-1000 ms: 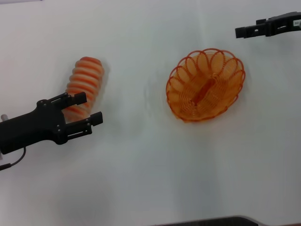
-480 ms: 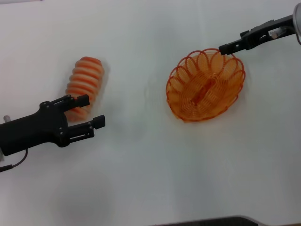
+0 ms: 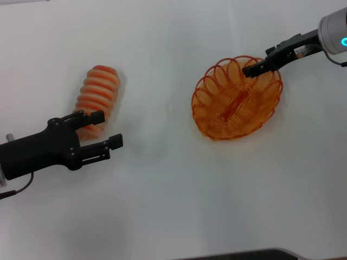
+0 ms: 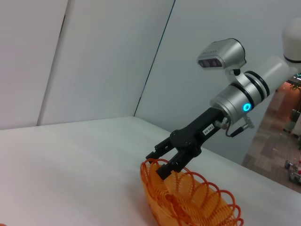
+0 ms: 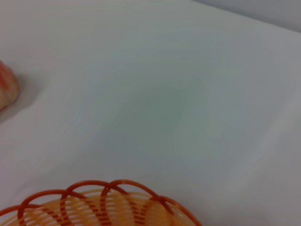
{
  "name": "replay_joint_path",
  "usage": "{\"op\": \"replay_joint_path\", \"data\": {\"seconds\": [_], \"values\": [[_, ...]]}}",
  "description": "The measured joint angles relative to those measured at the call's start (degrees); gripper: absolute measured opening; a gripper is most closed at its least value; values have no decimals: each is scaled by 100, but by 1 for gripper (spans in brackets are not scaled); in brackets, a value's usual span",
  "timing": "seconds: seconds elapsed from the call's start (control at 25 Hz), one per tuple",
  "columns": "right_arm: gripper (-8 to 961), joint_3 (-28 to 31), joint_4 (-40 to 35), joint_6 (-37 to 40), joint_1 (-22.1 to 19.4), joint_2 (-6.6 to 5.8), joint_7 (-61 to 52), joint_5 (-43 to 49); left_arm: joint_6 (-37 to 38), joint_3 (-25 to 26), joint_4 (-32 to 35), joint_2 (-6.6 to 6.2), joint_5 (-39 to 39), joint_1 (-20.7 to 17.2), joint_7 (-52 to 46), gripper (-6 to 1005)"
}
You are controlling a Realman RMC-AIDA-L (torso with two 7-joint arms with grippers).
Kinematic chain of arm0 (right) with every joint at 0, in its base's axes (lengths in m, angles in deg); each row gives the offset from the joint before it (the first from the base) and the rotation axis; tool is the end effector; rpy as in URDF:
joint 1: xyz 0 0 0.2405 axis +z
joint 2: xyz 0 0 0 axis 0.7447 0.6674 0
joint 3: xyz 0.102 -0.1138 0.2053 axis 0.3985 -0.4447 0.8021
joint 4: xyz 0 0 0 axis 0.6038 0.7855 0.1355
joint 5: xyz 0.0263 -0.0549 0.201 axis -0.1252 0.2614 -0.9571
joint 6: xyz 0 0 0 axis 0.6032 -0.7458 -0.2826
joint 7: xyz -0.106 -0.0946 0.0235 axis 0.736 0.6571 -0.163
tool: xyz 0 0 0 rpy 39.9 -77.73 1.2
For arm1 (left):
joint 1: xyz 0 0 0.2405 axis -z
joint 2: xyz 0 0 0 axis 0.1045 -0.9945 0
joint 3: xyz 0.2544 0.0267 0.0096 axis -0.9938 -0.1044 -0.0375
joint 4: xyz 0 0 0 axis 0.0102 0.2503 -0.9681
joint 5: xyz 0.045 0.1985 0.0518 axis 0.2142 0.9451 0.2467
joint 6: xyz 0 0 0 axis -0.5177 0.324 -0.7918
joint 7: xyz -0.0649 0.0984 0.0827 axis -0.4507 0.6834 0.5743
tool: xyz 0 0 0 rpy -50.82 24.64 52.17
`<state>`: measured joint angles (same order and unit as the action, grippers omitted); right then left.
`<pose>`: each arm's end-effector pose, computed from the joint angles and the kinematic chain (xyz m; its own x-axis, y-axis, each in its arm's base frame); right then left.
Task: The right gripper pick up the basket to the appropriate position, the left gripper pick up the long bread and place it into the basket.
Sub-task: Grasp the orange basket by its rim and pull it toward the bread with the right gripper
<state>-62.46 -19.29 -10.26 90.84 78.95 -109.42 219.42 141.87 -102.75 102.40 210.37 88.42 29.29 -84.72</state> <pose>0.2708 0.4123 0.0129 0.7248 -0.6828 -0.0920 -0.6401 -0.6179 -0.4566 -0.2968 0.2656 -0.0265 0.6921 0.3934 0.6052 0.5406 -0.8381 -0.0734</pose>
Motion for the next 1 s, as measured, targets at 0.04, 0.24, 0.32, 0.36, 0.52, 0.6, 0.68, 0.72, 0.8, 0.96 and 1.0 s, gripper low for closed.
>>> {"op": "replay_joint_path", "data": {"seconds": [0.04, 0.24, 0.32, 0.36, 0.52, 0.6, 0.68, 0.72, 0.8, 0.96, 1.0], "values": [[898, -40, 1, -8, 1, 6, 0, 0, -1, 0, 0, 0, -1, 0, 0, 811], [892, -168, 1, -94, -7, 14, -5, 17, -16, 4, 0, 0, -18, 0, 0, 811], [889, -197, 1, -179, -13, 18, -36, 69, -50, 4, 0, 0, -11, 0, 0, 811], [888, -203, 1, -227, -18, 21, -51, 97, -67, 4, 0, 0, -10, 0, 0, 811], [825, -207, 1, -414, -39, 43, -69, 158, -82, 4, 0, 0, -7, 0, 0, 811], [783, -213, 1, -448, -40, 63, -64, 163, -84, 4, 0, 0, -5, 0, 9, 811], [742, -217, 1, -449, -36, 75, -40, 166, -84, 4, 0, 0, -3, 1, 32, 811], [721, -221, 1, -446, -30, 79, -30, 167, -86, 4, -2, 0, -3, 5, 43, 811], [680, -235, 1, -422, -10, 84, -24, 167, -97, 4, -9, 0, -1, 6, 52, 811], [531, -242, -41, -368, 1, 102, -18, 167, -147, 3, -15, 5, 1, 8, 60, 810], [488, -242, -53, -351, 1, 105, -18, 163, -154, 3, -15, 8, 4, 9, 61, 810]]}}
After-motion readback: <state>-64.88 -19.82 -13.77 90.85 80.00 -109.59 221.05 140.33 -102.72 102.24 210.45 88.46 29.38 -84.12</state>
